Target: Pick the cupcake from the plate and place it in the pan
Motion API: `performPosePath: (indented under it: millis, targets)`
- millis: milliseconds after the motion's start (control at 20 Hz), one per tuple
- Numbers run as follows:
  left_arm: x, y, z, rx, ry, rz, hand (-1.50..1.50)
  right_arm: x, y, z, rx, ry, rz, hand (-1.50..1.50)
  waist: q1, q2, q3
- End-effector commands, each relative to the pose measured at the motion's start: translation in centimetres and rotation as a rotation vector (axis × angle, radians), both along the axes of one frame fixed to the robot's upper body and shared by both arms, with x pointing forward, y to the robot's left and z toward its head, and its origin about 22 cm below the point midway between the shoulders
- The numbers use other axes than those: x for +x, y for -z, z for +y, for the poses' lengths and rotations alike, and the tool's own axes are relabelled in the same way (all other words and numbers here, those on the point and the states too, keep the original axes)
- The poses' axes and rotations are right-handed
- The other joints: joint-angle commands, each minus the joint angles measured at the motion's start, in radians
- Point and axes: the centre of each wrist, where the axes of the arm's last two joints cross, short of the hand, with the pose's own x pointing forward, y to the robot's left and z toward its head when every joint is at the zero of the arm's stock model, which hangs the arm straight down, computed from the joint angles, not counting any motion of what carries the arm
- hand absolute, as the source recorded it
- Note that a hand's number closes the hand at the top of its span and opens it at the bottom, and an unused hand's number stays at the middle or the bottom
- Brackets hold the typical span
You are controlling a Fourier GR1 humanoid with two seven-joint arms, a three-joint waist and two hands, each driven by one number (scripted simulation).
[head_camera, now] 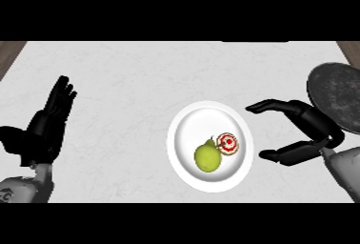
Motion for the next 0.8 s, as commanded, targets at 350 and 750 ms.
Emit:
performPosePath:
  millis: [350,750]
  targets:
    - [1.7,0.9,-0.2,-0.017,0.043,-0.002,0.0,3.9,-11.9,-7.3,-0.39,-0.112,-0.269,-1.5,0.008,-0.006,-0.005]
    - [2.6,2.0,-0.5,-0.017,0.042,-0.001,0.0,4.1,-18.0,-1.8,-0.522,-0.139,-0.321,-1.5,-0.006,-0.011,-0.005]
